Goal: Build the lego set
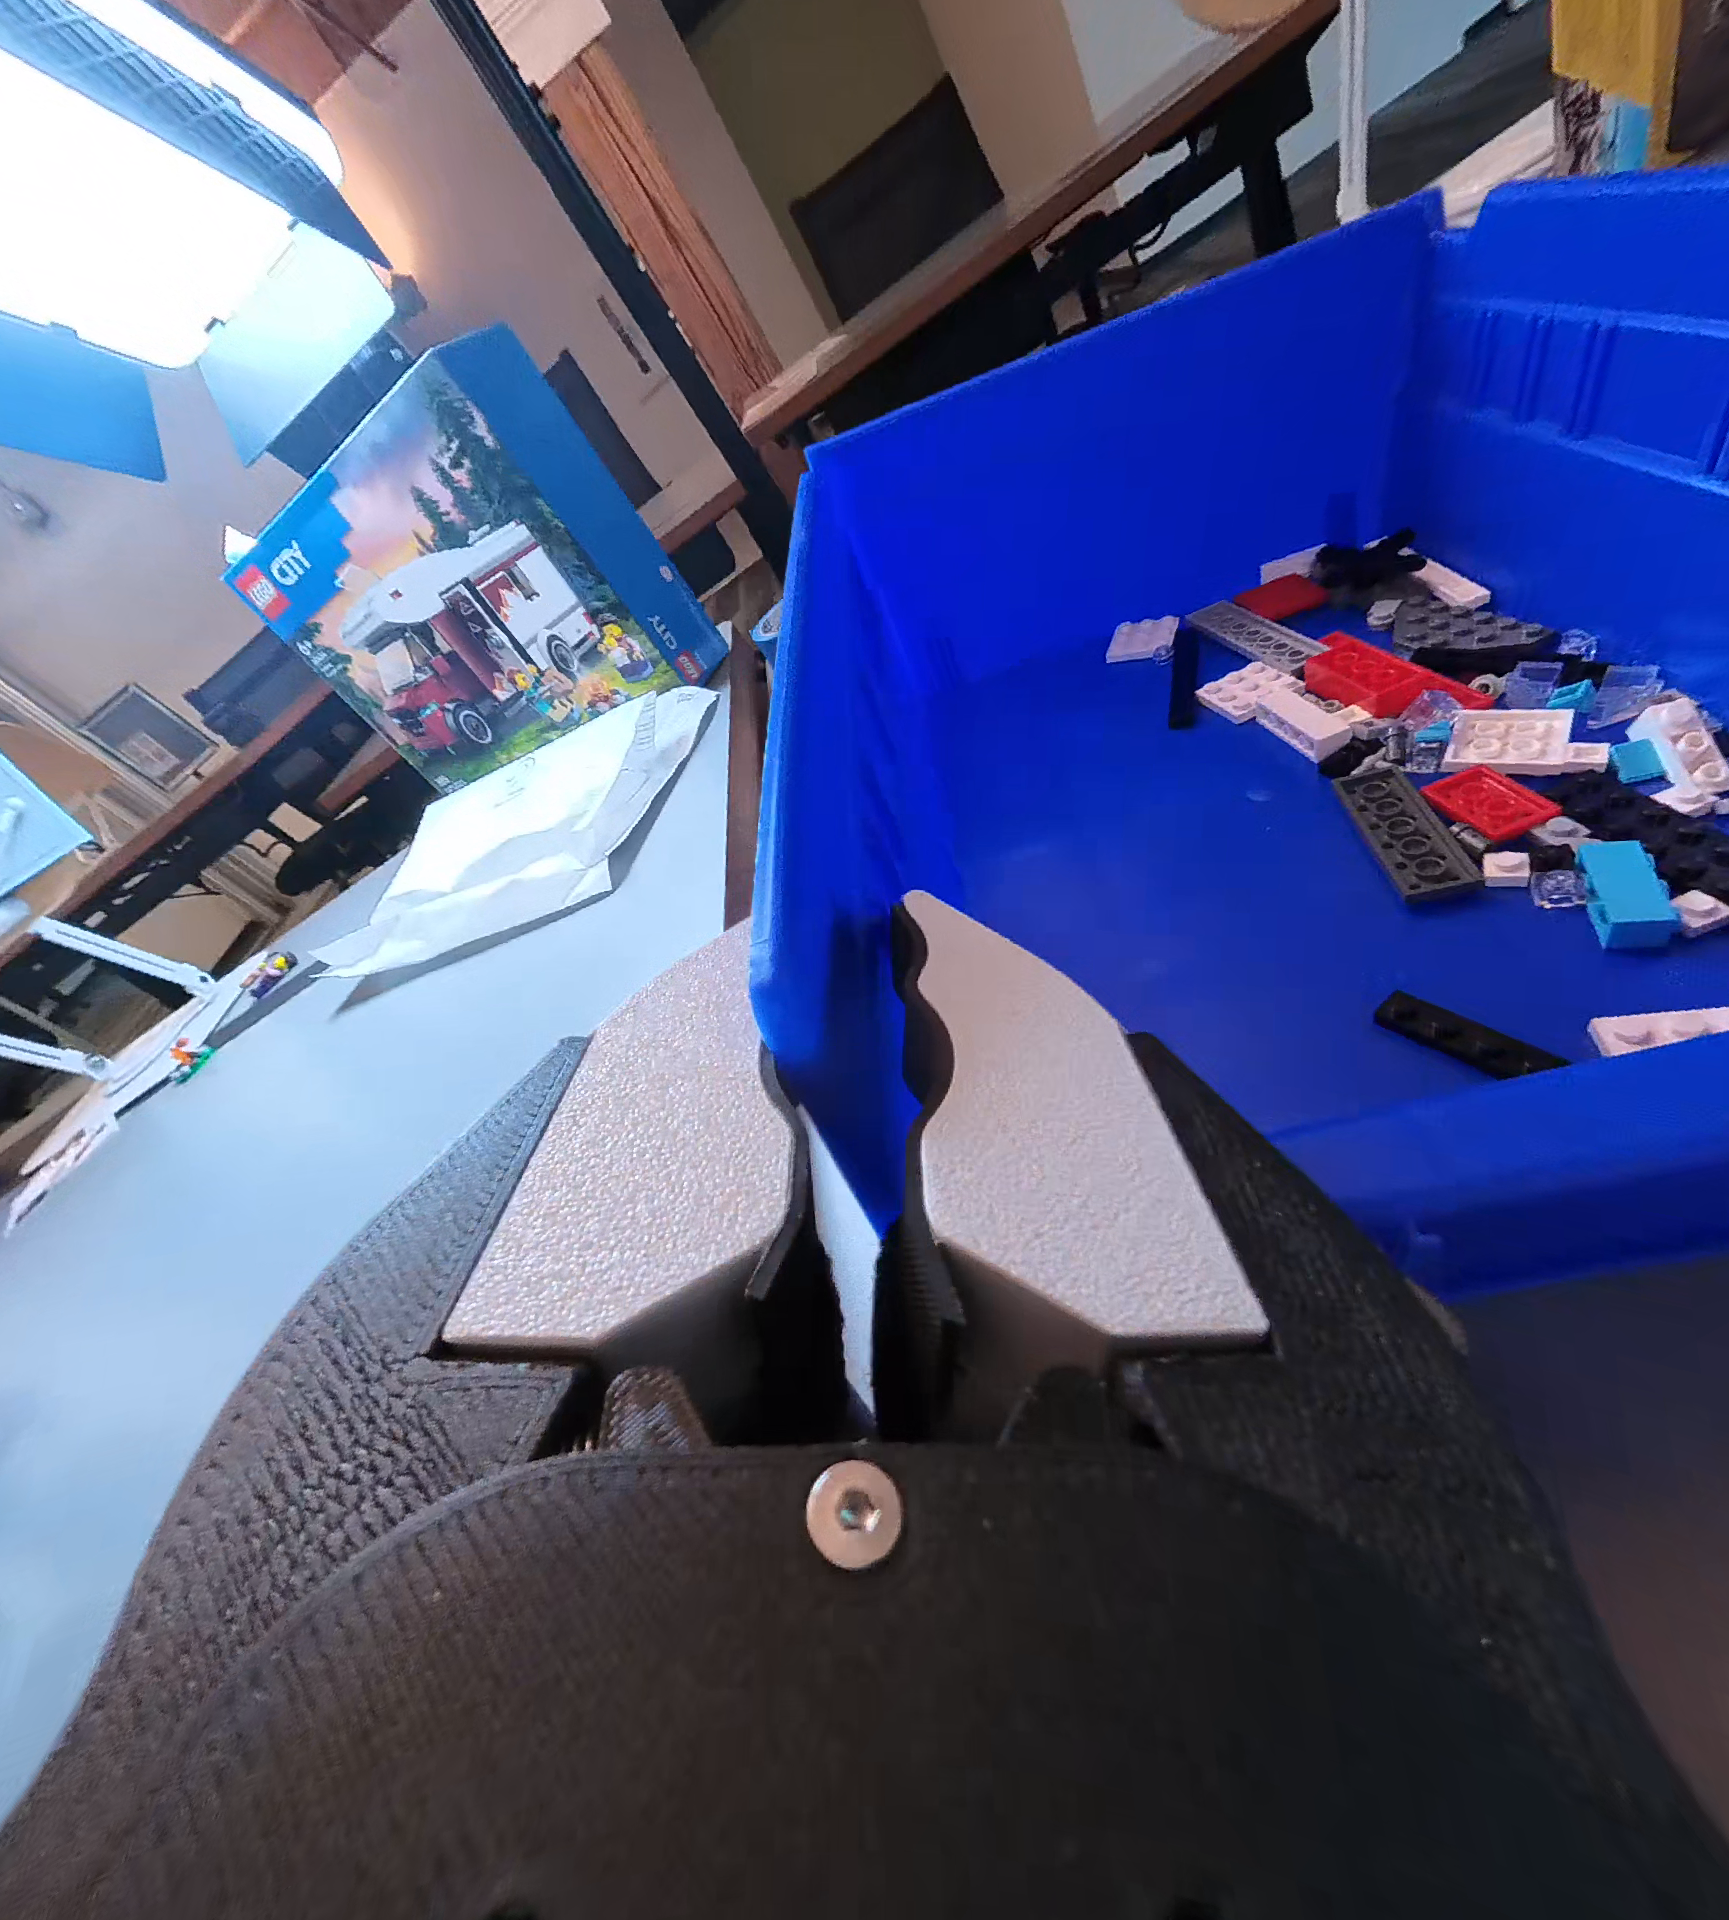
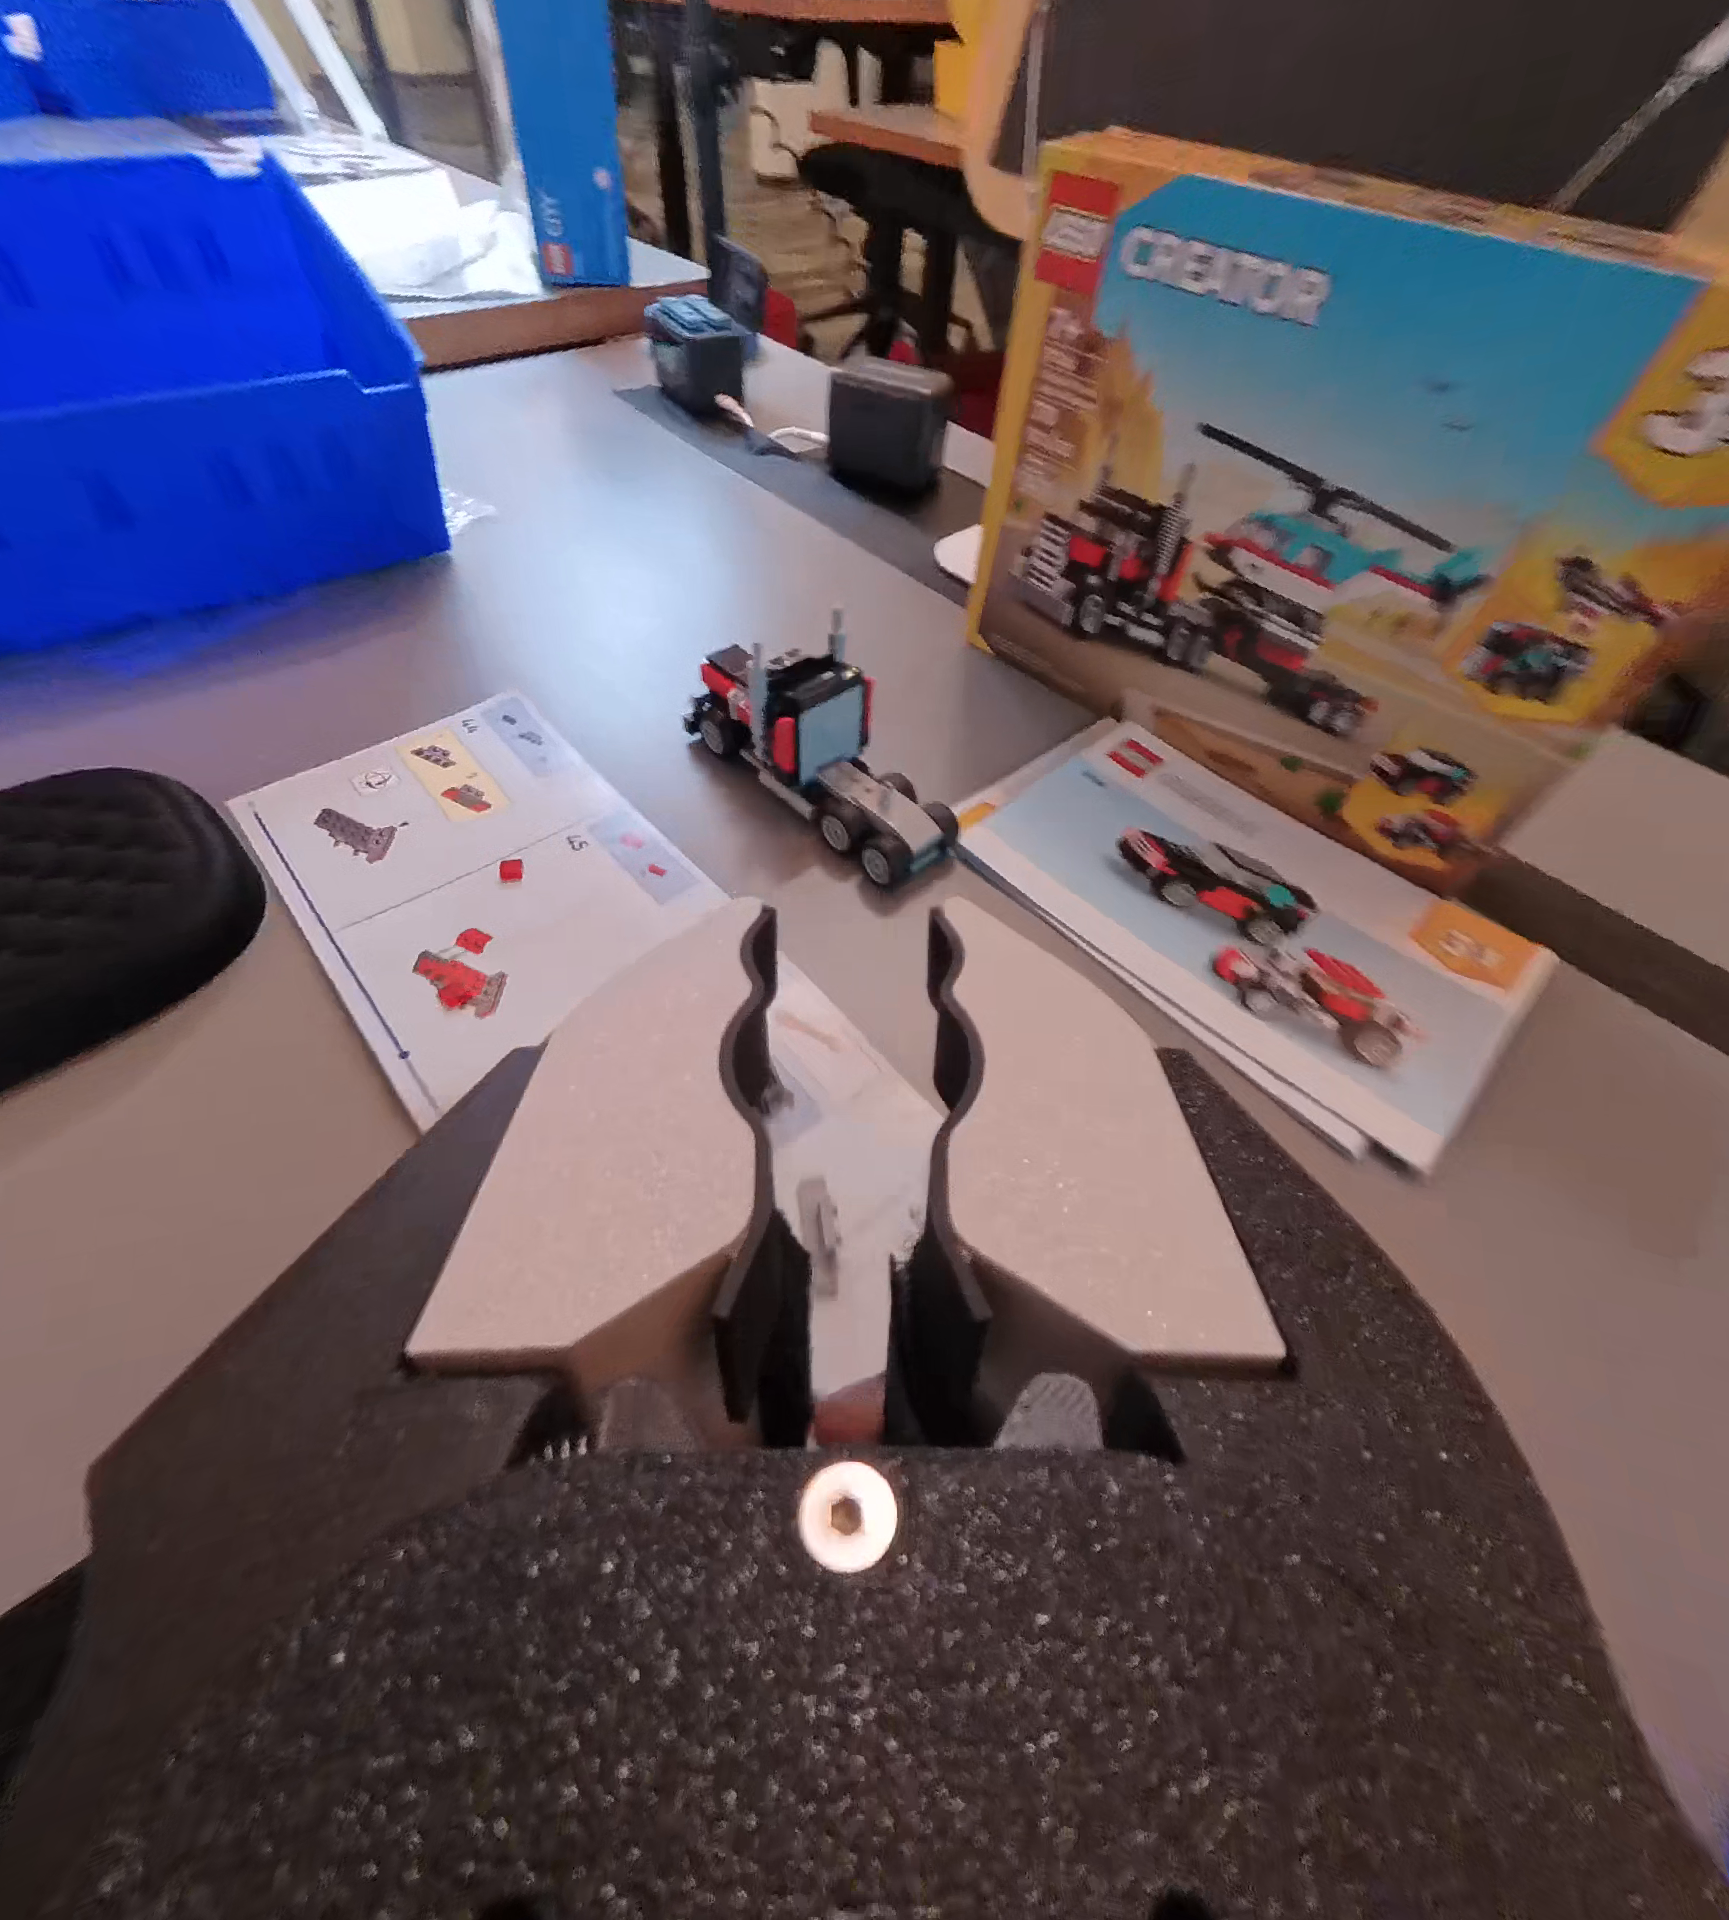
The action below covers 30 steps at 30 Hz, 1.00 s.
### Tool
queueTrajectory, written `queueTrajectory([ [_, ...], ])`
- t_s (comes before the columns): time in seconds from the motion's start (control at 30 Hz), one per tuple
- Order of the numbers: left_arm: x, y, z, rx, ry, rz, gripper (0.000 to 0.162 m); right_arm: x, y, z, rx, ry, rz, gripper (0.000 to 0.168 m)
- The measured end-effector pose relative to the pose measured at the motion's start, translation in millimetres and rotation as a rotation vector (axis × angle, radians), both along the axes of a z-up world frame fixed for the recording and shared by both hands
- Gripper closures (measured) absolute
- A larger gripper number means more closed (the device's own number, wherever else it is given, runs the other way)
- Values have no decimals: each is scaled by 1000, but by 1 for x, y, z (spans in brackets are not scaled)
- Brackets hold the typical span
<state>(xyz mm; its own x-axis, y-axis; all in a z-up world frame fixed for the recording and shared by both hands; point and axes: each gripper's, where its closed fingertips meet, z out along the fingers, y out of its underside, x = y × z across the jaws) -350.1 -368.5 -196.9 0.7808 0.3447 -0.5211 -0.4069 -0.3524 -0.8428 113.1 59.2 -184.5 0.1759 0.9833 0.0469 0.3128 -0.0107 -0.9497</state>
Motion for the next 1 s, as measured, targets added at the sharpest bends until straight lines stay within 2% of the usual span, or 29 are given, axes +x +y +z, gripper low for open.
queueTrajectory([
  [0.2, -3, 1, -4, -1, -30, -3, 151, 104, 19, 29, -57, -197, -223, 118],
  [0.3, -4, -1, -7, -2, -41, 8, 150, 163, 22, 21, -93, -362, -351, 105],
  [0.43, -5, -4, -13, -3, -60, 23, 149, 217, 15, 0, -147, -493, -450, 98],
  [0.53, -6, -7, -19, -5, -71, 31, 148, 235, 1, -16, -260, -520, -441, 97],
  [0.63, -8, -10, -23, 21, -87, 42, 147, 245, -10, -21, -298, -541, -403, 95],
  [0.7, -10, -12, -21, 49, -69, 65, 142, 250, -8, -12, -291, -515, -401, 95],
  [0.83, -14, -21, -5, 147, -56, 119, 134, 272, 16, 24, -259, -395, -450, 94],
  [0.93, -19, -35, 18, 241, -65, 193, 128, 318, 46, 46, -191, -412, -574, 91],
  [1.0, -20, -42, 37, 286, -49, 238, 127, 358, 67, 49, -164, -472, -665, 86],
])
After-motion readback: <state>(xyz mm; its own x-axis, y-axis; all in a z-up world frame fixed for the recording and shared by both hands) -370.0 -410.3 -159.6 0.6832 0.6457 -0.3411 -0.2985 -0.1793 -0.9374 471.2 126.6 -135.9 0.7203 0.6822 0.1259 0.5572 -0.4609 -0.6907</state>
